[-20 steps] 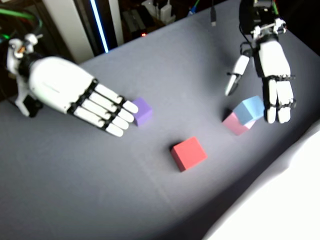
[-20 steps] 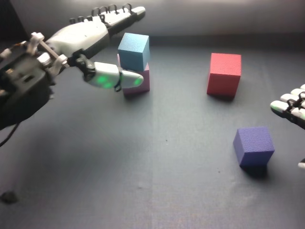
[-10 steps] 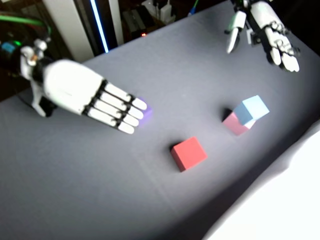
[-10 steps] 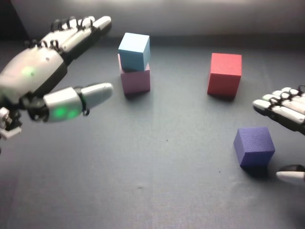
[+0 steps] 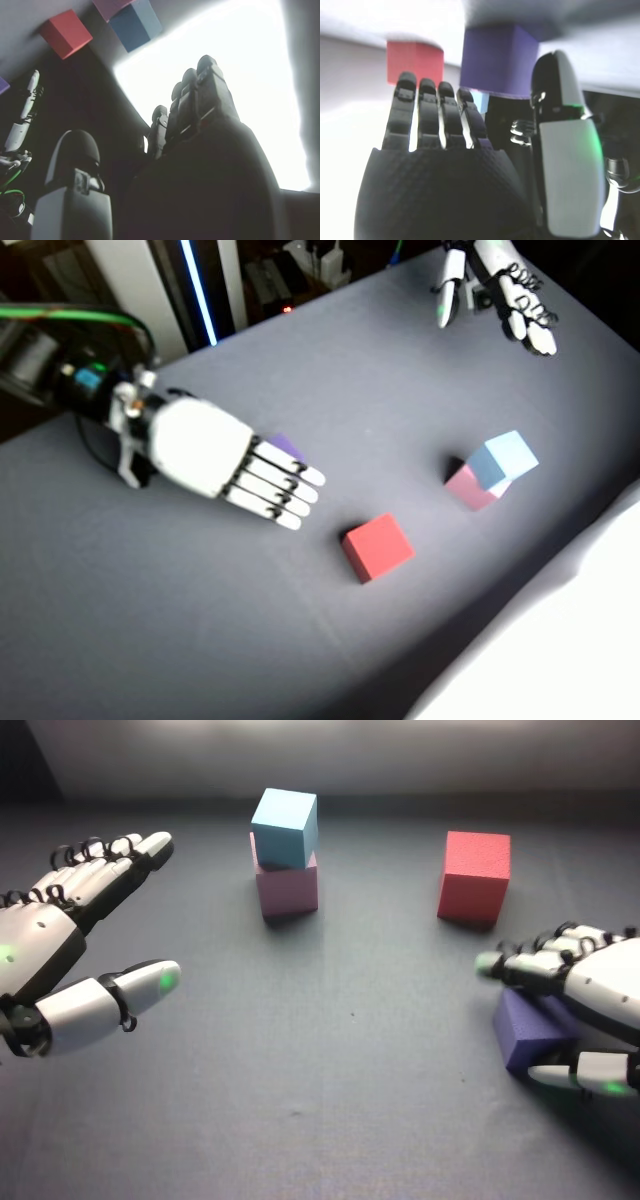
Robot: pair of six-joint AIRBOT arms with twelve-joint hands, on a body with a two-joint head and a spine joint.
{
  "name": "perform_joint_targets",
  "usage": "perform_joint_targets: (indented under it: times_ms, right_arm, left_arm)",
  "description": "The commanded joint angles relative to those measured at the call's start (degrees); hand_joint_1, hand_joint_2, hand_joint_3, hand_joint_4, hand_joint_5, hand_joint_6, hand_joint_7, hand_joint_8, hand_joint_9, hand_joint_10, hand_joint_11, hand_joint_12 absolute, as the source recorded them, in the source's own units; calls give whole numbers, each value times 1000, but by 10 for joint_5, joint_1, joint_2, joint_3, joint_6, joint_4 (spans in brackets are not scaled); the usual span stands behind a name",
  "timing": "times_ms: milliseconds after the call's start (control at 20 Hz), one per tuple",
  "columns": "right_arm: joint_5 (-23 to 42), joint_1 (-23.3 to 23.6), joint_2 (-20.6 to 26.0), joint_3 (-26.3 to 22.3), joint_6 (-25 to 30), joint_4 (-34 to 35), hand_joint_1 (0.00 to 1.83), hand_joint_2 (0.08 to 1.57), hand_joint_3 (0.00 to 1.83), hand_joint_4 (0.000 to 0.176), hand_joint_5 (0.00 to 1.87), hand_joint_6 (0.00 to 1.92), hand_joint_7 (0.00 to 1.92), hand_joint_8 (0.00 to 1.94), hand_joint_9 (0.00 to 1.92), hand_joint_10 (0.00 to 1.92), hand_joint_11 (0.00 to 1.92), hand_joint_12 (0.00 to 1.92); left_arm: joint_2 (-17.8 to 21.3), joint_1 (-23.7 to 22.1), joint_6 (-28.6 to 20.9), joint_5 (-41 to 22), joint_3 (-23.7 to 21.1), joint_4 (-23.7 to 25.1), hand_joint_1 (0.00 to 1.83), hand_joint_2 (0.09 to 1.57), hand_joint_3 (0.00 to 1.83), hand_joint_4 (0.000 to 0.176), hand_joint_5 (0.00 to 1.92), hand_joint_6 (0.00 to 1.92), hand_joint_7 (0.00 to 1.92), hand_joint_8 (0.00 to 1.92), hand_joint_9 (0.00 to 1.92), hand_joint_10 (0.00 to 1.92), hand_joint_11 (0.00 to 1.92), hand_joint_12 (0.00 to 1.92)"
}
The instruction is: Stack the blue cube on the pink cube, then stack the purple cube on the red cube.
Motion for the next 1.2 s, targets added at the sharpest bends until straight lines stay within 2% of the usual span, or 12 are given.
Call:
perform_joint_targets:
  times_ms: [0,300,350,450,700,750,800,850,900,1000,1100,1150]
  right_arm:
    - [48,6,1,5,2,-2,1206,1243,1,0,671,1182,814,1483,804,1582,705,1900]
    - [71,36,20,-2,2,-28,1176,1305,5,0,613,1308,714,1726,840,1859,851,1921]
    - [82,44,28,-4,2,-32,1297,1275,1,0,613,1322,719,1502,674,1699,576,1849]
    - [89,65,36,0,0,-33,1170,1320,7,0,599,1291,680,1784,874,1912,855,1918]
    - [68,132,25,41,-7,-31,1144,1279,1,0,741,1301,644,1604,483,1618,386,1921]
    - [45,160,14,58,-25,-22,1151,1258,0,0,696,1378,767,1420,754,1346,657,1689]
    - [32,174,6,68,-38,-12,1151,1258,0,0,696,1378,767,1420,754,1346,657,1689]
    - [15,194,-4,84,-48,-2,1138,1270,3,4,714,1442,696,1417,648,1235,470,1737]
    - [1,207,-12,97,-49,1,1288,1262,3,0,687,1415,662,1399,679,1531,499,1764]
    - [-26,229,-33,128,-56,11,1326,1256,0,0,692,1373,648,1413,707,1574,587,1728]
    - [-53,248,-50,153,-81,34,1207,1263,1,0,724,1243,703,1566,633,1554,540,1864]
    - [-59,253,-60,166,-83,40,1293,1257,0,0,759,1215,674,1467,636,1663,441,1893]
  left_arm:
    - [6,-1,-5,-82,-1,0,316,1295,1,142,0,0,0,0,0,0,0,0]
    - [9,17,-6,-95,-11,-4,317,1298,3,138,0,0,0,0,0,0,0,0]
    - [9,23,-6,-99,-15,-4,348,1303,3,134,0,0,0,0,0,0,0,0]
    - [9,32,-6,-103,-19,-6,354,1314,7,111,0,0,0,0,0,0,0,0]
    - [2,39,-15,-103,-19,-9,415,1313,2,112,0,0,0,0,0,0,0,0]
    - [-1,42,-18,-103,-19,-9,412,1303,0,123,0,0,0,0,0,0,0,0]
    - [-3,44,-20,-103,-18,-10,412,1303,0,123,0,0,0,0,0,0,0,0]
    - [-6,47,-21,-102,-18,-11,427,1308,0,99,0,0,0,0,0,0,0,0]
    - [-6,49,-22,-101,-18,-11,398,1304,0,107,0,0,0,0,0,0,0,0]
    - [-8,50,-23,-97,-17,-11,403,1304,0,101,0,0,0,0,0,0,0,0]
    - [-11,51,-26,-94,-14,-10,407,1297,0,148,0,0,0,0,0,0,0,0]
    - [-13,51,-27,-93,-13,-9,394,1293,0,153,0,0,0,0,0,0,0,0]
